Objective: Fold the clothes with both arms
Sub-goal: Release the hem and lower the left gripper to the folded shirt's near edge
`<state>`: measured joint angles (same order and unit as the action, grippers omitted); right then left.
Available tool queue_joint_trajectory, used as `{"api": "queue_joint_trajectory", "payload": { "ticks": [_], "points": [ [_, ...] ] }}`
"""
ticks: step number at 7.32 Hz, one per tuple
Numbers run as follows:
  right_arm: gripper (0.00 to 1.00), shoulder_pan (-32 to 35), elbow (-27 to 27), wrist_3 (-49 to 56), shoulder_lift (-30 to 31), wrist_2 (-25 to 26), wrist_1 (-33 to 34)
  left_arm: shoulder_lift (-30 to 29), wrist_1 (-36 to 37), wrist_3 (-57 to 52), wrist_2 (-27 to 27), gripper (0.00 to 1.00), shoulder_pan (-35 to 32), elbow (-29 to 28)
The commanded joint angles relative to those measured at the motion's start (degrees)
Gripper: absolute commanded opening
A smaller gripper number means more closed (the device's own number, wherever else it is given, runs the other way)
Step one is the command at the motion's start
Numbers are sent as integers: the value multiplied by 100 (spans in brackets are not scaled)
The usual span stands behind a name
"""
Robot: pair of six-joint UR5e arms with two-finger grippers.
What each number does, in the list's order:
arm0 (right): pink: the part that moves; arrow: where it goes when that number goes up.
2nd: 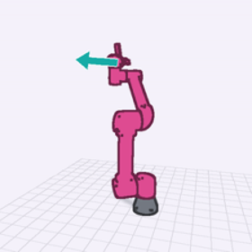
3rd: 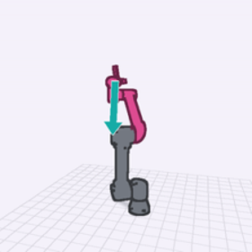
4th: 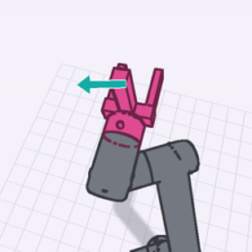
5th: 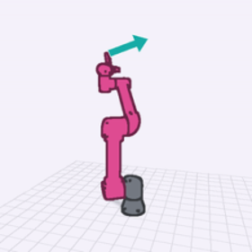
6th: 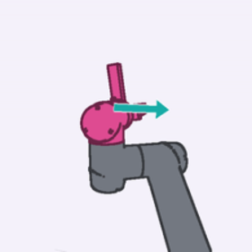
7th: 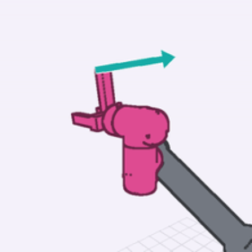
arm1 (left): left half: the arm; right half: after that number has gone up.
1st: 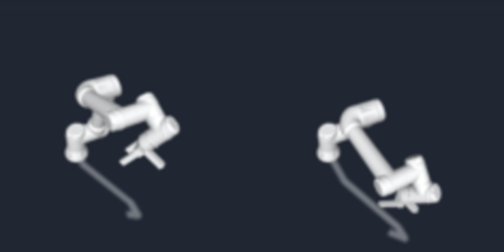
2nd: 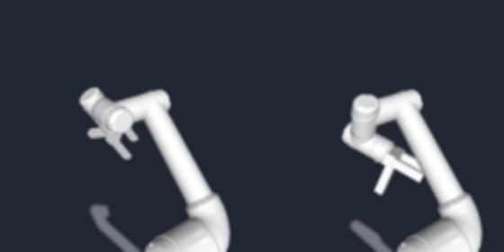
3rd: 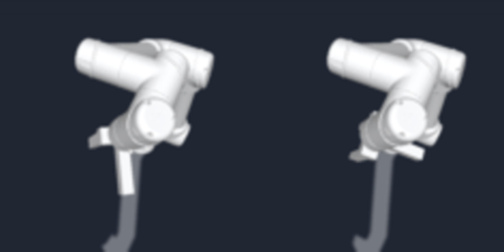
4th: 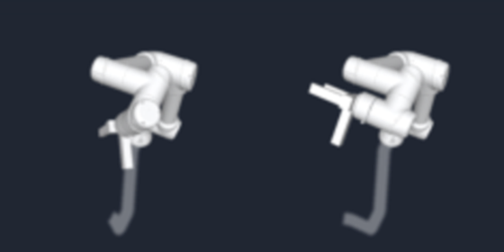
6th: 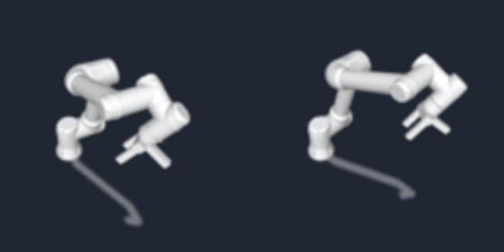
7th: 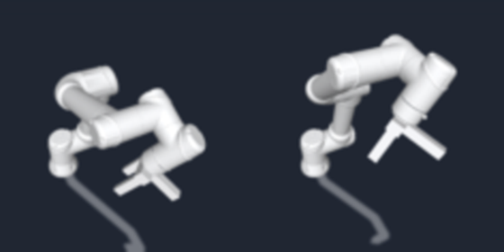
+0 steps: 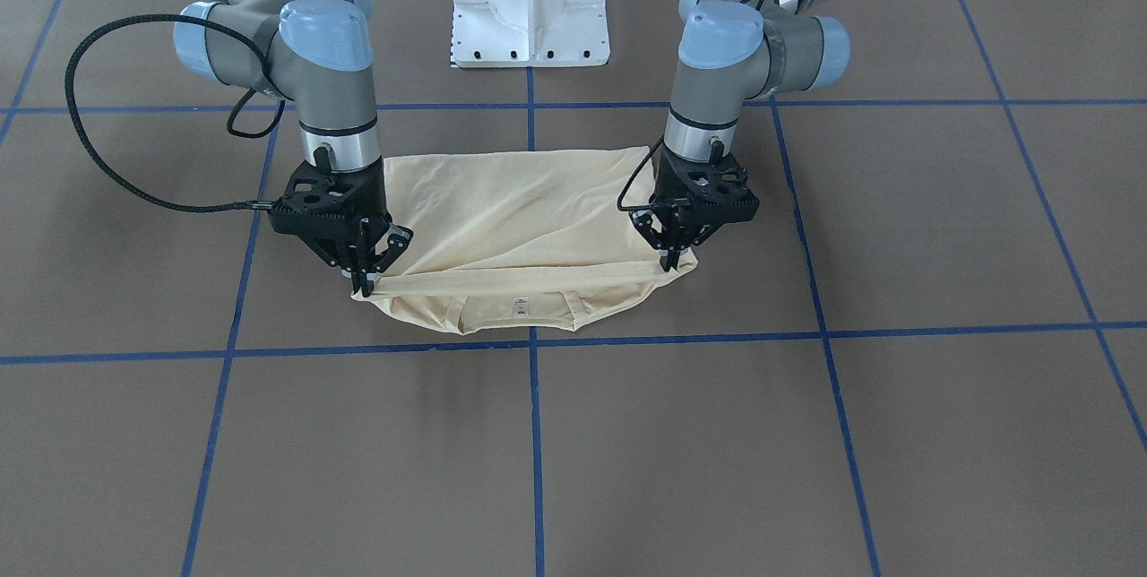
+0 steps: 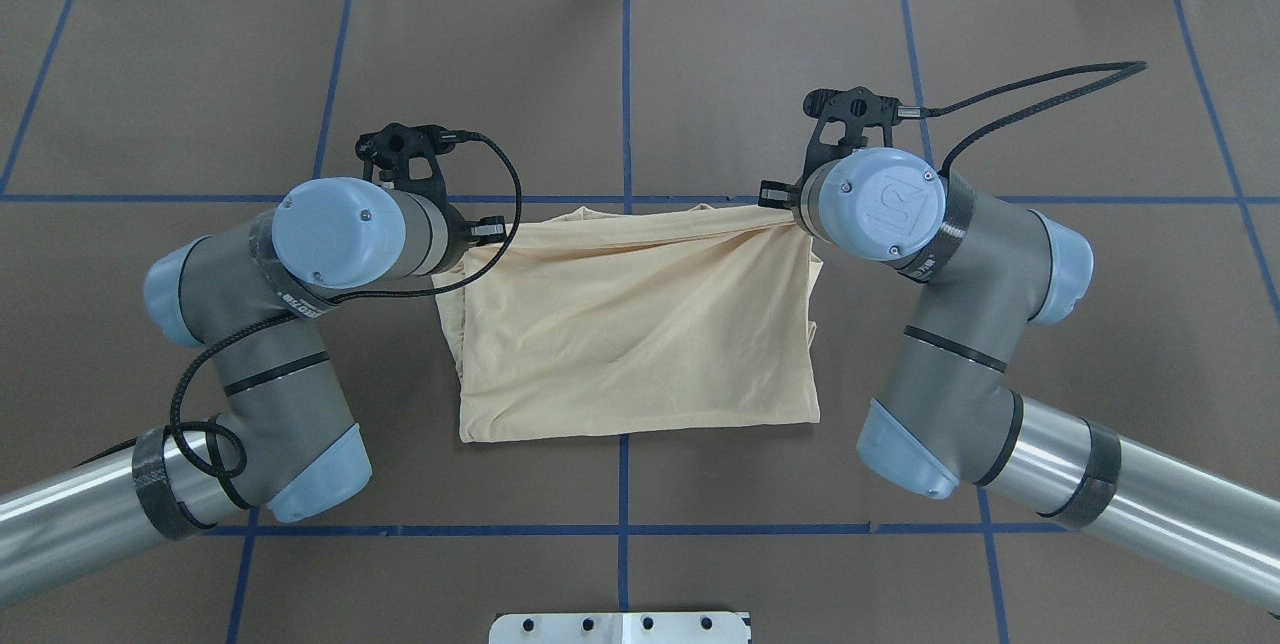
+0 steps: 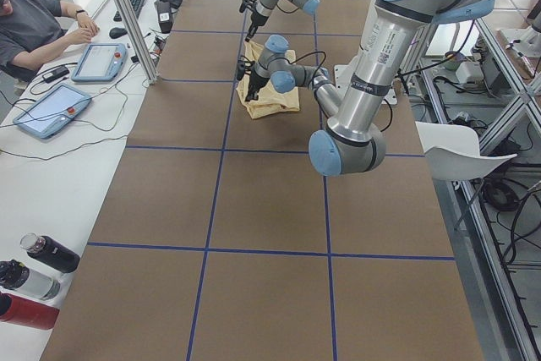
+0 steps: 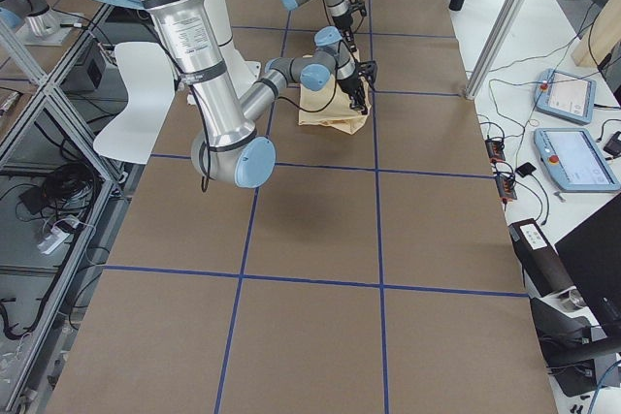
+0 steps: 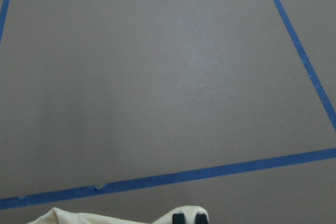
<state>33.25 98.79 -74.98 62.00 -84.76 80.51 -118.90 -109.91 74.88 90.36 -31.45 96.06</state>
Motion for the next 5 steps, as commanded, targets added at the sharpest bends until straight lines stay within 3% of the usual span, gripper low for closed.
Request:
{"api": "queue_joint_trajectory", "payload": {
  "ticks": [1, 3, 5],
  "points": [
    [100, 76, -9, 53, -117, -101, 9, 24, -206, -341, 68, 100, -37, 148],
    [100, 505, 174, 376, -92, -1055, 35, 198, -198, -982, 680, 100, -194, 631],
    [100, 569, 395, 624, 58, -1139, 53, 709, -250, -967, 781, 100, -125, 984]
  ]
}}
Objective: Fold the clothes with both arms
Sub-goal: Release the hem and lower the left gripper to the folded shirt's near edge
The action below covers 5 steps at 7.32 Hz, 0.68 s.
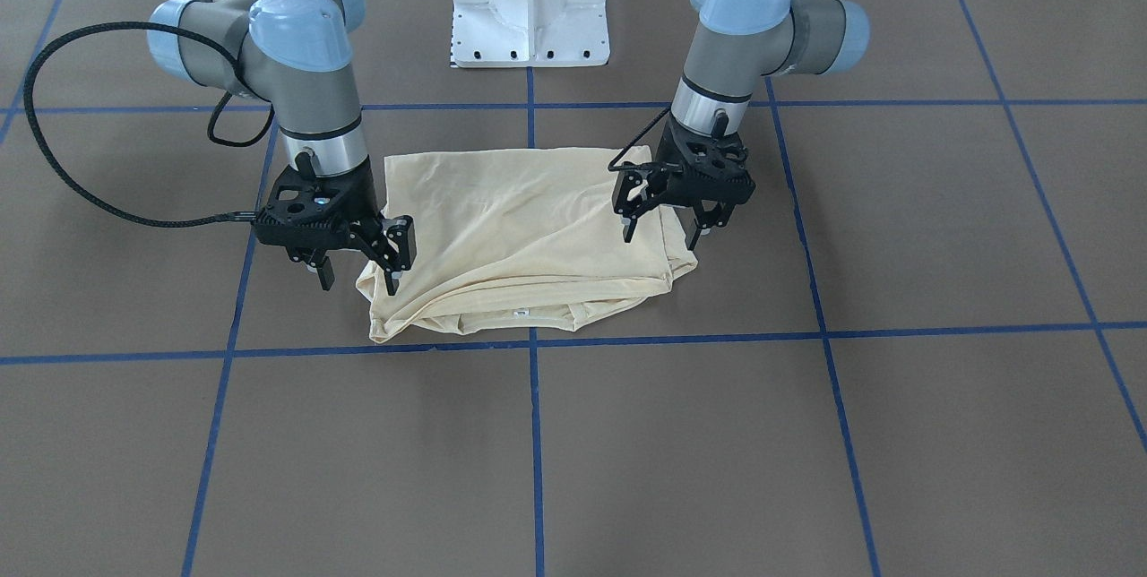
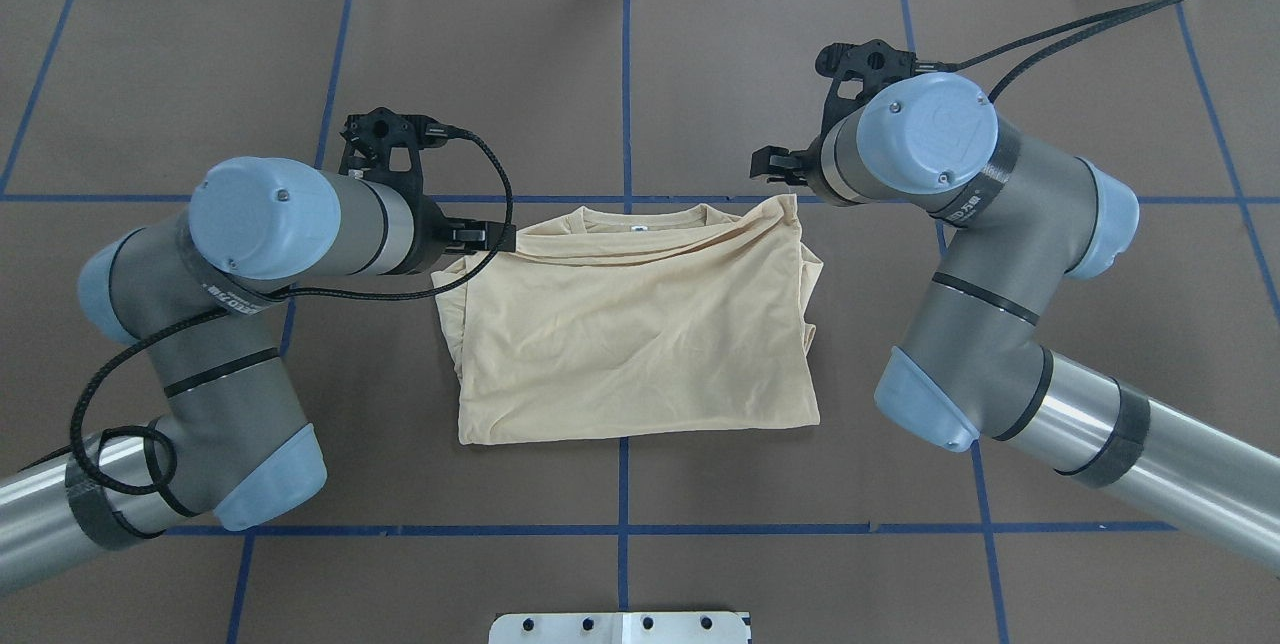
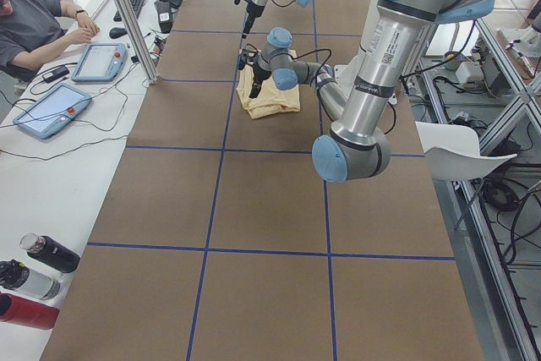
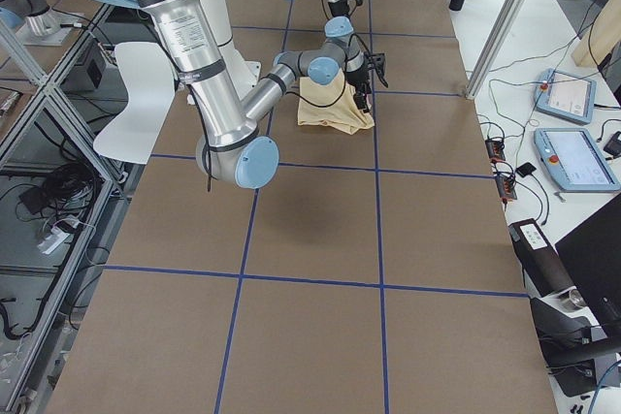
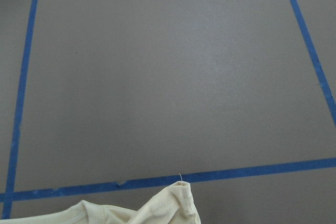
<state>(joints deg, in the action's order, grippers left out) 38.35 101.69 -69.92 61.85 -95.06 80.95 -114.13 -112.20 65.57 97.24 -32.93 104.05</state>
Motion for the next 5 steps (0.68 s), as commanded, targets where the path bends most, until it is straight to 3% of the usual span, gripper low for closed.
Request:
{"api": "queue_joint_trajectory", "payload": {
  "ticks": [1, 5],
  "points": [
    [100, 58, 114, 119, 81, -109, -9, 260, -30, 16, 93, 100, 101, 194],
    [100, 58, 114, 128, 81, -91, -26, 690, -679, 700, 14, 98, 1173, 115]
  ]
}}
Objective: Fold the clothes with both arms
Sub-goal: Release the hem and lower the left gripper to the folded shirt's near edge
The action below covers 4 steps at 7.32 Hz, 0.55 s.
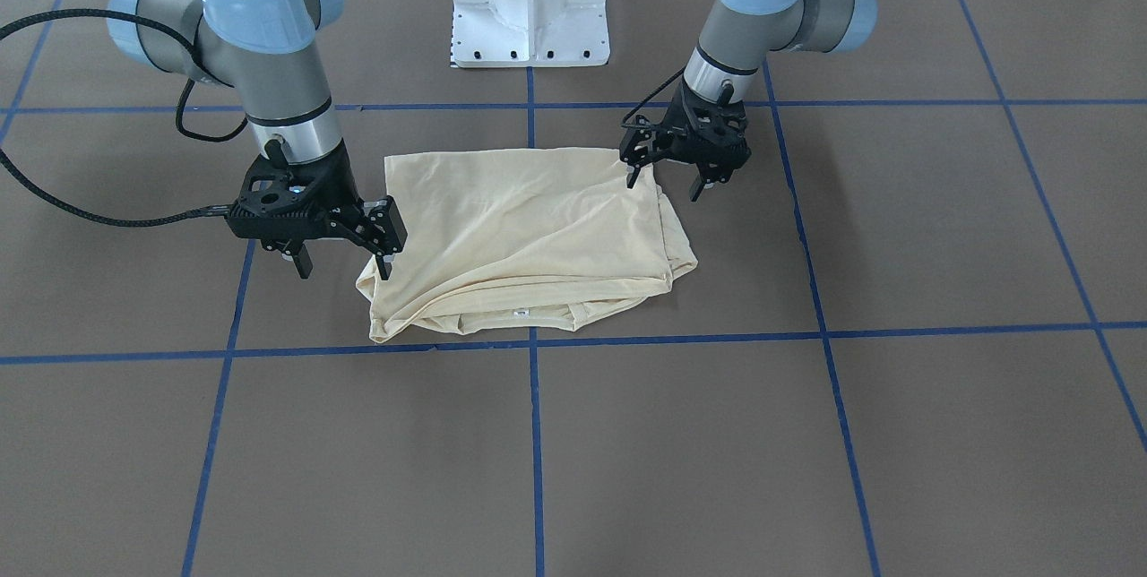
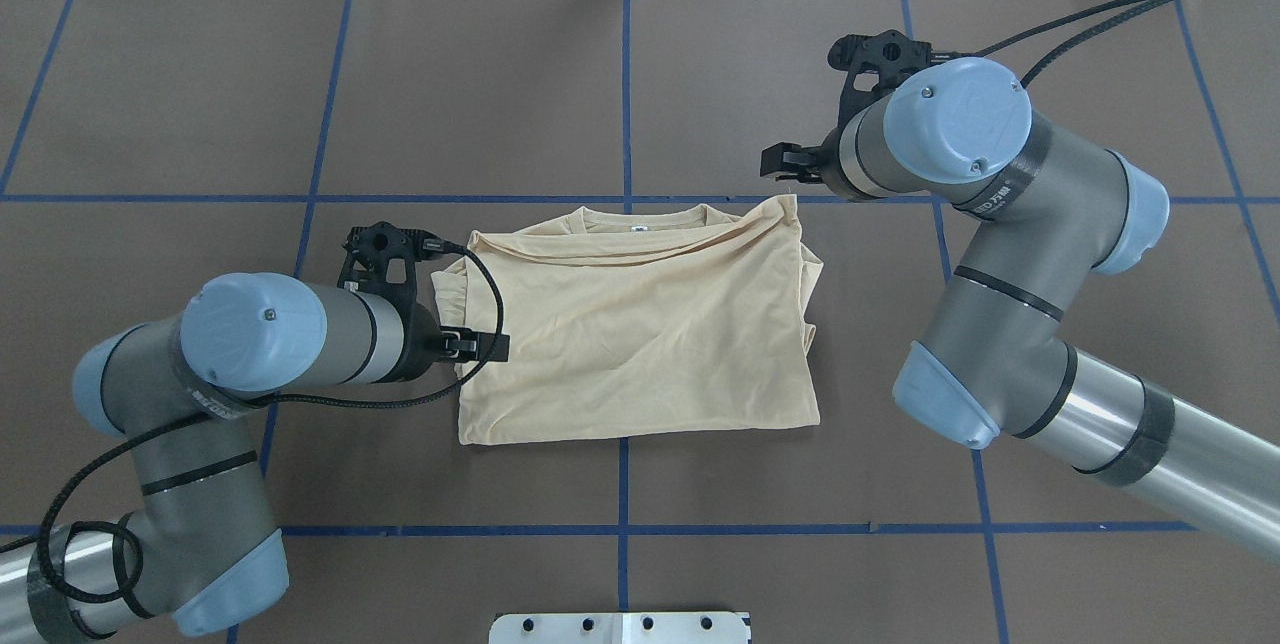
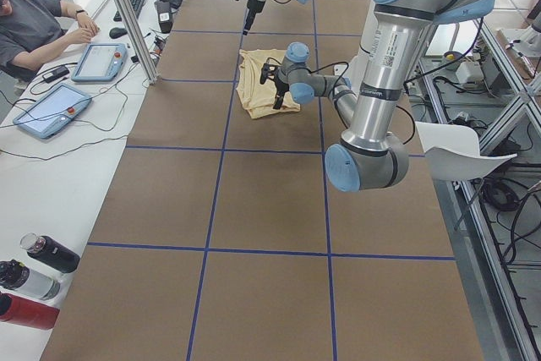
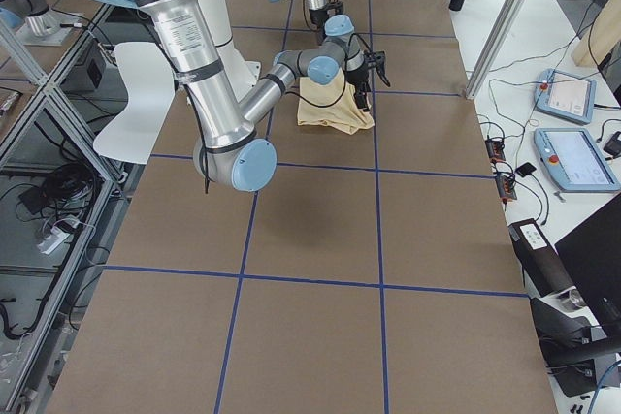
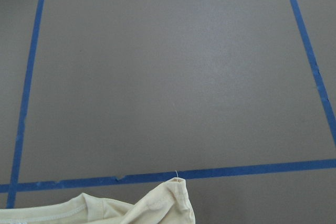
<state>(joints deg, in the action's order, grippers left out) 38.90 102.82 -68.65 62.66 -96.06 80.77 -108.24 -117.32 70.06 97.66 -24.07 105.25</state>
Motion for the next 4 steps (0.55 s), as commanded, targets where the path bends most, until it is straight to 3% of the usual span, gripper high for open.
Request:
{"api": "queue_joint_trajectory", "payload": {
  "ticks": [1, 4],
  "points": [
    [100, 3, 1, 18, 1, 17, -8, 110, -169, 471, -45, 91, 463, -13],
    [100, -5, 1, 18, 1, 43, -8, 110, -186, 526, -116, 67, 737, -31]
  ]
}}
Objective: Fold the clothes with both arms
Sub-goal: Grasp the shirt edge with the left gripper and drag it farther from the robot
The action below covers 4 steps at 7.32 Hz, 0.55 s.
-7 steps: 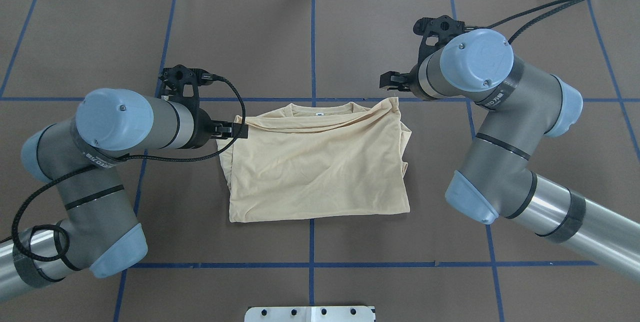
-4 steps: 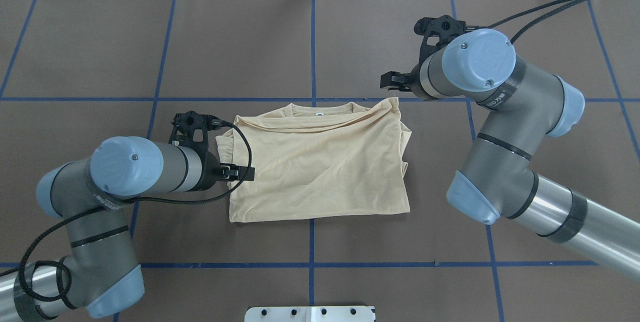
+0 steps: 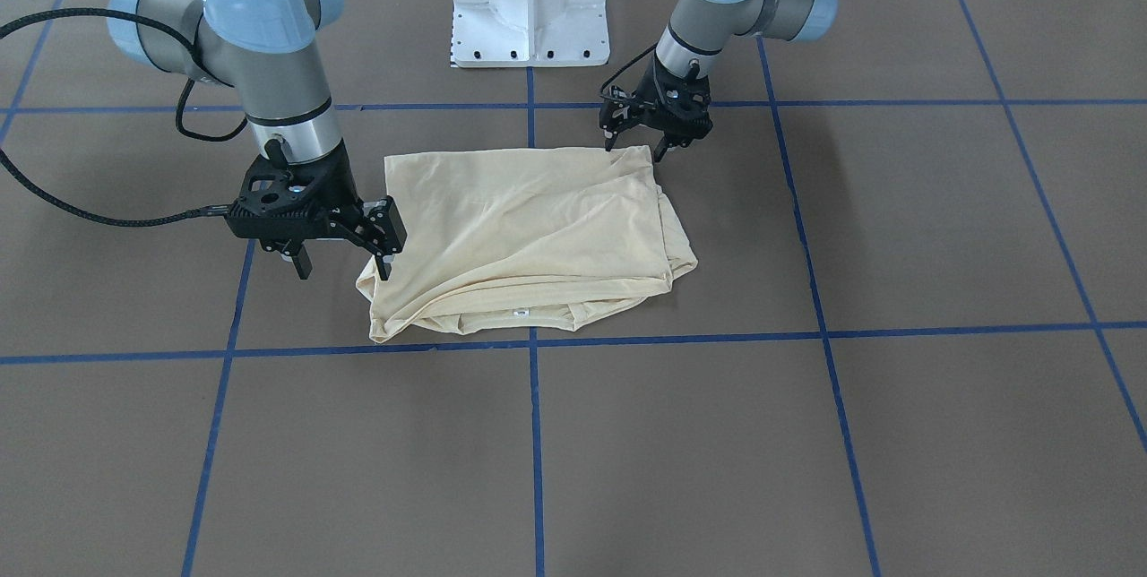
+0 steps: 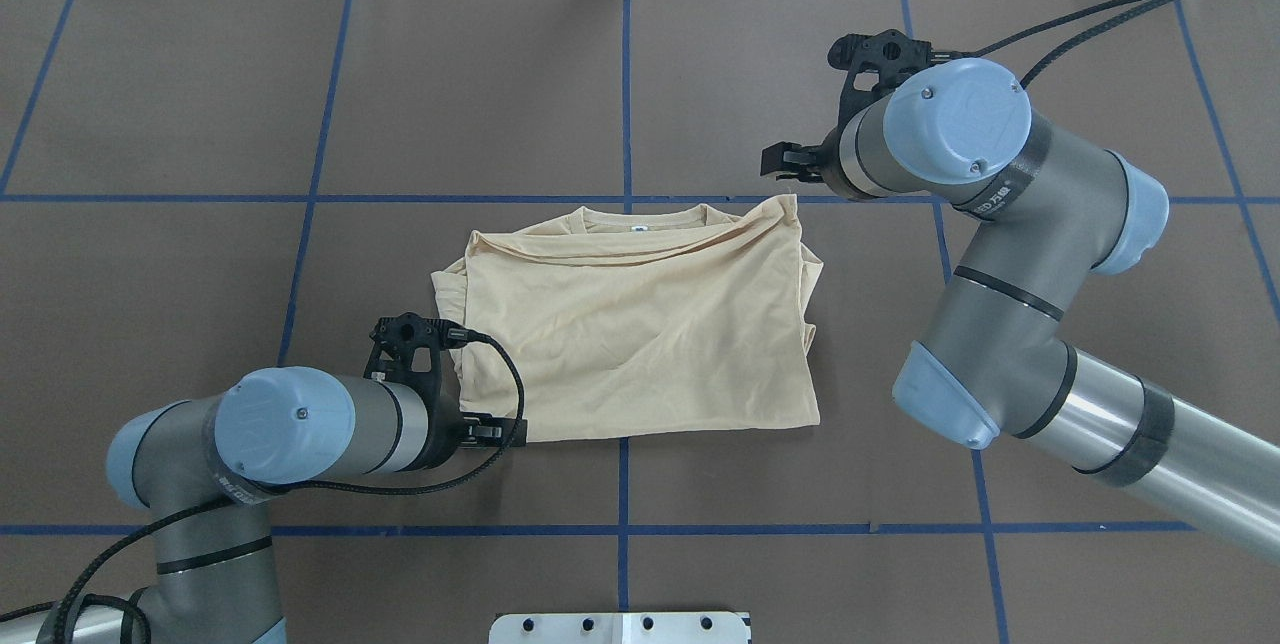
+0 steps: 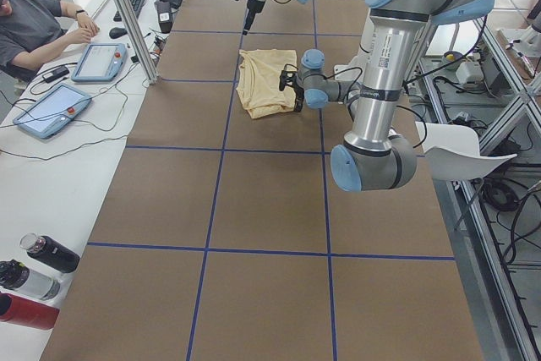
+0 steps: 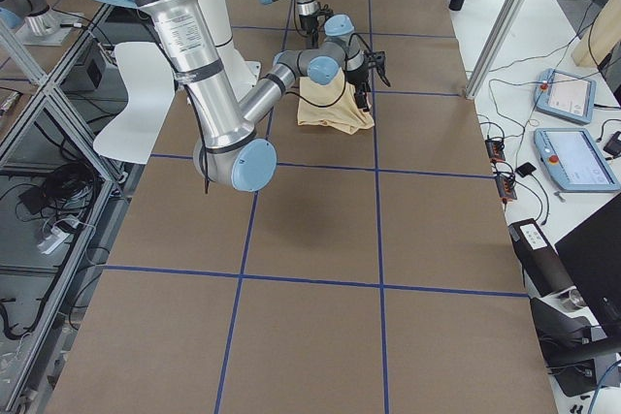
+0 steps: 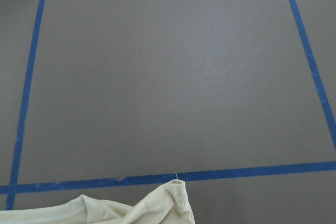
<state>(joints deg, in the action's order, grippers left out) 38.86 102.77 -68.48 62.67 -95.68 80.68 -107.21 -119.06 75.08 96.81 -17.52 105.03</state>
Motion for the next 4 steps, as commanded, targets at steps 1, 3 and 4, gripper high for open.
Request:
{"api": "queue_joint_trajectory", "payload": {
  "ticks": [1, 3, 4],
  "points": [
    [100, -2, 6, 1, 0, 14, 0, 16, -12, 33, -31, 55, 83, -9],
    [100, -10, 15, 1, 0, 23, 0, 25, -3, 33, -31, 0, 74, 52],
    [100, -10, 15, 1, 9, 23, -9, 16, 6, 33, -40, 0, 48, 87]
  ]
}}
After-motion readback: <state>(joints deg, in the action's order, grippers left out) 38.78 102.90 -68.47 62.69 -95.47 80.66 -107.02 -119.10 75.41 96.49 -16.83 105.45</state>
